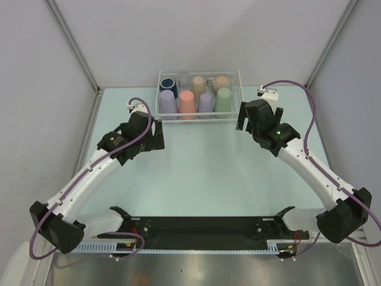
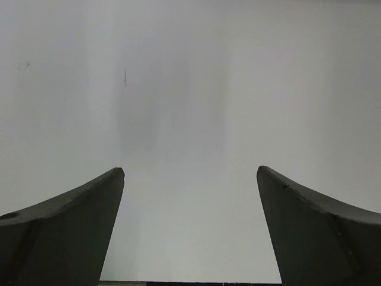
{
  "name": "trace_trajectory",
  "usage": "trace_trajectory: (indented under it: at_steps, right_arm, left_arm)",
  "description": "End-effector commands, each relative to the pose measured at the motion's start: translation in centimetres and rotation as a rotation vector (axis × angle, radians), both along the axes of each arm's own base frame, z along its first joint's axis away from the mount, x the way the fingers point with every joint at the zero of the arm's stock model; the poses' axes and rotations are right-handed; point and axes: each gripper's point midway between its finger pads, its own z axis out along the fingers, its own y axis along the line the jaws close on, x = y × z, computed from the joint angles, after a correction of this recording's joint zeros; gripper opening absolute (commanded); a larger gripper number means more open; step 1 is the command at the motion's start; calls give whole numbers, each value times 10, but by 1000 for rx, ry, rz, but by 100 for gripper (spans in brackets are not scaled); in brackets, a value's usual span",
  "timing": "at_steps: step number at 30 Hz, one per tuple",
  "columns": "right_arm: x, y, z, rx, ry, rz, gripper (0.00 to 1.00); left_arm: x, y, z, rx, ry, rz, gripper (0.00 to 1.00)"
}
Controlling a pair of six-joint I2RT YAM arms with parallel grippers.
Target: Unload the cups from the dish rack
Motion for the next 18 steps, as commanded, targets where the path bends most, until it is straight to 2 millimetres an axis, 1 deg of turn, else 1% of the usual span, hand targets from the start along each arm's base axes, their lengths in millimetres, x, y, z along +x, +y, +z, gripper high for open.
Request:
trace_trajectory:
  at_steps: [1, 2, 3, 5, 6, 7, 9, 10, 11, 12, 13, 14, 15, 16, 17, 18]
  right_arm:
    - [11, 4, 30, 37, -98, 38, 100]
    - [13, 8, 32, 30, -97, 70, 100]
    - [17, 12, 40, 30, -119, 84, 100]
    - [25, 13, 42, -10, -120, 90, 100]
    - [30, 10, 57, -17, -152, 72, 100]
    - [38, 13, 54, -35, -144, 69, 100]
    - [49, 9, 66, -48, -171, 42, 100]
    - [61, 13, 73, -41, -185, 49, 97]
    - [68, 16, 78, -29, -199, 57, 89]
    - [76, 14, 79, -19, -199, 52, 87]
    - [85, 16, 97, 16, -236, 52, 87]
    - [96, 22, 86, 26, -206, 64, 86]
    - [104, 20, 89, 63, -208, 43, 87]
    - [111, 24, 107, 97, -235, 57, 88]
    - [122, 35, 89, 99, -173, 96, 90]
    - [128, 37, 88, 105, -162, 95, 91]
  left_arm:
    - [8, 1, 21, -26, -61, 17, 100]
    - [8, 1, 23, -34, -67, 16, 100]
    - [8, 0, 26, -42, -76, 11, 100]
    - [8, -1, 30, -50, -91, 7, 100]
    - [9, 0, 32, -47, -100, 5, 100]
    - [9, 0, 33, -45, -104, 3, 100]
    - [9, 0, 33, -40, -104, -2, 100]
    - [8, 1, 32, -38, -100, -1, 100]
    - [8, 0, 32, -42, -97, -3, 100]
    - [8, -1, 31, -45, -96, -4, 100]
    - [6, -1, 29, -45, -89, -7, 100]
    - [6, -2, 28, -51, -86, -9, 100]
    - [5, -2, 27, -53, -83, -13, 100]
    - [4, -3, 25, -56, -79, -21, 100]
    - [3, -3, 25, -54, -79, -23, 100]
    - [3, -2, 24, -52, -80, -21, 100]
